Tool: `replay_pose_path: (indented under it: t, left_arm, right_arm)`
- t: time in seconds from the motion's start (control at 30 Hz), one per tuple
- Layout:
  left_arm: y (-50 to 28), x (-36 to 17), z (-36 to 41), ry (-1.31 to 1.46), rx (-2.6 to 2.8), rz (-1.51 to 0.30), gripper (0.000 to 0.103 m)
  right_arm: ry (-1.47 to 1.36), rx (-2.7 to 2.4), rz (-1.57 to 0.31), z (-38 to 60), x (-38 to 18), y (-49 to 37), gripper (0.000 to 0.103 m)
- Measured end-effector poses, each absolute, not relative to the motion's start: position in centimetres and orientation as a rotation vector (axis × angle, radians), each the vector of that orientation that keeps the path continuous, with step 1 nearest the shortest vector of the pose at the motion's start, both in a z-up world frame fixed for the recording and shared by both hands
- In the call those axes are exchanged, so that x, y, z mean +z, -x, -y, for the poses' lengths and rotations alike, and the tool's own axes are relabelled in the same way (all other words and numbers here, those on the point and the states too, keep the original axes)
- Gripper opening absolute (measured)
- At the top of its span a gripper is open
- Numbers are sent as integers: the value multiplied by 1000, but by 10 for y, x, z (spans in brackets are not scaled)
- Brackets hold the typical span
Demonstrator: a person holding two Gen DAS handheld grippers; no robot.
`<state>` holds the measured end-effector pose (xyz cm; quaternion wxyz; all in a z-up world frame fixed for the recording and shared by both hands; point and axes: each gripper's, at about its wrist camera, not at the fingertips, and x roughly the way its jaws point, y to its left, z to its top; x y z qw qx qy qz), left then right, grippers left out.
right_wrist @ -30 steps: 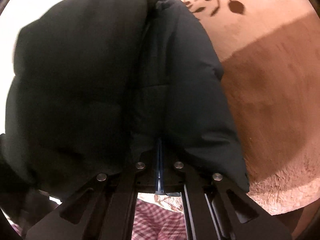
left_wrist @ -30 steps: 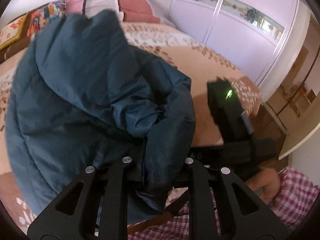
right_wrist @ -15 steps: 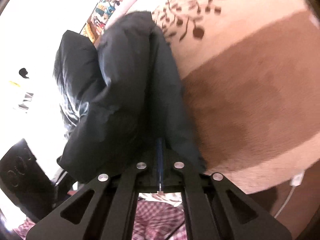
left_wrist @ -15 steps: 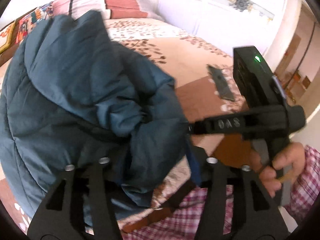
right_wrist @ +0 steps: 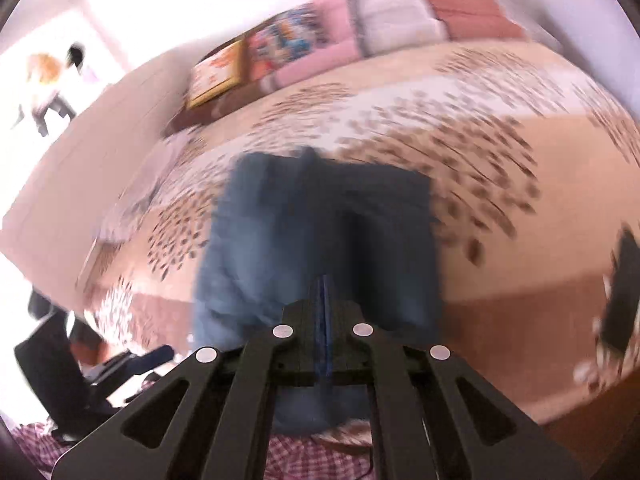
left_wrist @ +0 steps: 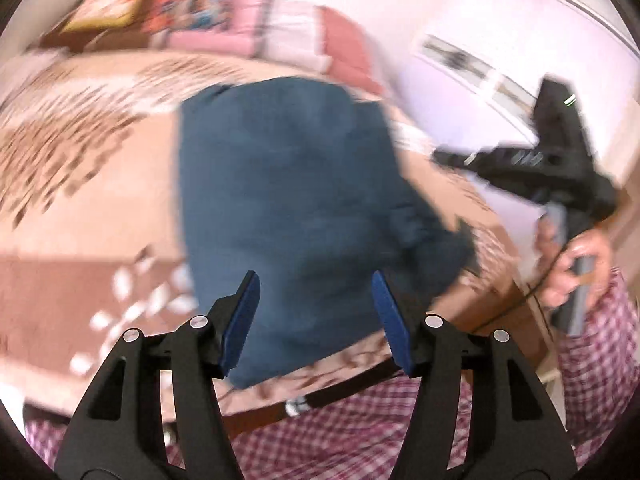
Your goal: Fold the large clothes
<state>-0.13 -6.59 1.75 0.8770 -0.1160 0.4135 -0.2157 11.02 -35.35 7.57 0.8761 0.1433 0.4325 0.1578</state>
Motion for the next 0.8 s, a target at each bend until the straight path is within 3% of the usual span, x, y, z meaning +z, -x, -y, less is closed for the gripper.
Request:
replay_pose_path:
  t: [0.27, 0.3, 0.53, 0.8]
  left_arm:
    - [-18, -27, 54, 290, -387, -1039, 58]
    - [-18, -32, 57, 267, -383, -1049, 58]
    - [-33, -45, 76, 246, -418, -1109, 70]
    - [-39, -53, 81, 240, -430, -1117, 72]
  right_arm:
    - [-130, 289, -1011, 272, 59, -195, 4]
    - [-122, 253, -1035, 275, 49, -201, 0]
    - [-241, 168, -1113, 334, -20, -204, 0]
    - [-301, 183, -1115, 347, -37, -194, 0]
